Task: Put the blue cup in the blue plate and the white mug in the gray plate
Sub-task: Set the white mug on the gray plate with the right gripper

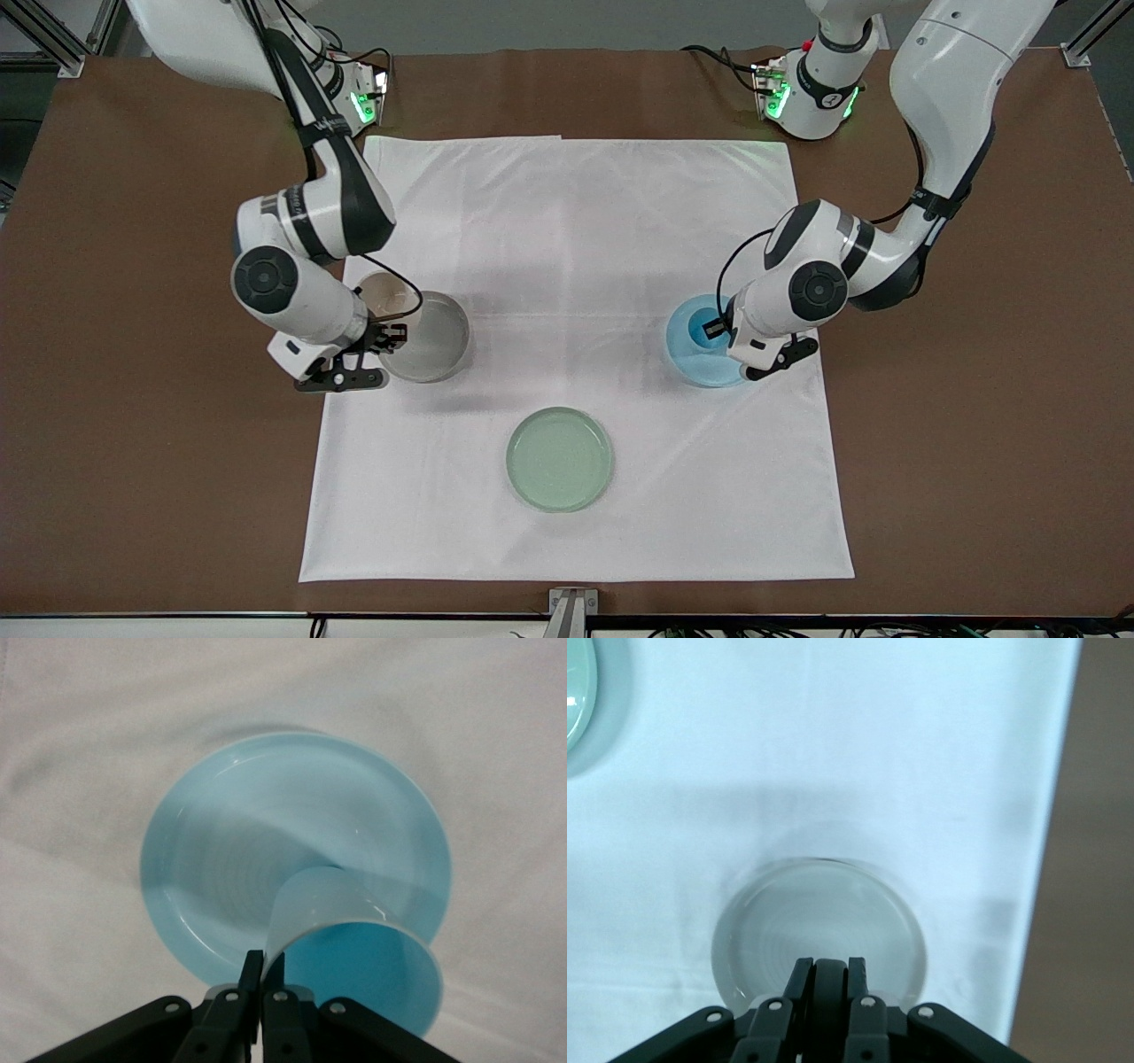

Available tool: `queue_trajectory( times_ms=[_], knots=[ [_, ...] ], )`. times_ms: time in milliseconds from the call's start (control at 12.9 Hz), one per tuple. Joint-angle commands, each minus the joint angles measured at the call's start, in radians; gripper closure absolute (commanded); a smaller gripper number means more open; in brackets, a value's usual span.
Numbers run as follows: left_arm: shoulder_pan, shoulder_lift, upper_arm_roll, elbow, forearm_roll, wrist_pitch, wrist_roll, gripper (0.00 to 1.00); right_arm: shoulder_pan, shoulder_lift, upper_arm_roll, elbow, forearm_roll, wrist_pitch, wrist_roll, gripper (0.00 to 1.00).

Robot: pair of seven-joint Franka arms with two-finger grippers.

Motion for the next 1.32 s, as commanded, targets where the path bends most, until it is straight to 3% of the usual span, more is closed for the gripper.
queue_trajectory(
  times_ms=[0, 233, 310, 388, 465, 543, 698, 853, 1085, 1240],
  knots=[
    [0.005, -0.005, -0.002, -0.009, 0.012, -0.019, -0.018, 1.00, 0.012, 0.066, -0.009, 0.008, -0.008, 0.066, 0.008, 0.98],
    [0.008, 0.001, -0.001, -0.009, 0.010, -0.019, -0.019, 0.99, 0.010, 0.102, -0.009, 0.008, -0.007, 0.072, 0.008, 0.98],
    [0.010, 0.002, -0.001, -0.006, 0.010, -0.019, -0.021, 0.91, 0.010, 0.111, -0.009, 0.006, -0.004, 0.092, 0.008, 0.98],
    [0.013, 0.002, -0.001, -0.003, 0.010, -0.019, -0.021, 0.66, 0.010, 0.118, -0.009, 0.006, -0.004, 0.101, 0.009, 0.98],
    [0.011, 0.001, -0.001, -0.002, 0.010, -0.019, -0.018, 0.26, 0.010, 0.126, -0.009, 0.006, -0.002, 0.103, 0.008, 0.98],
    [0.007, -0.005, -0.001, 0.006, 0.010, -0.018, -0.018, 0.01, 0.010, 0.135, -0.009, 0.008, -0.001, 0.104, 0.009, 0.97],
    [0.013, -0.036, 0.001, 0.043, 0.013, -0.036, -0.010, 0.00, 0.012, 0.148, -0.009, 0.012, 0.002, 0.117, 0.008, 0.97],
    [0.037, -0.086, 0.001, 0.136, 0.096, -0.131, 0.061, 0.00, 0.012, 0.161, -0.009, 0.015, 0.002, 0.124, 0.009, 0.97],
    [0.090, -0.088, 0.001, 0.377, 0.127, -0.382, 0.288, 0.00, 0.014, 0.163, -0.008, 0.020, 0.005, 0.126, 0.011, 0.97],
    [0.149, -0.099, 0.001, 0.506, 0.127, -0.461, 0.347, 0.00, 0.014, 0.169, -0.008, 0.021, 0.004, 0.126, 0.009, 0.95]
  ],
)
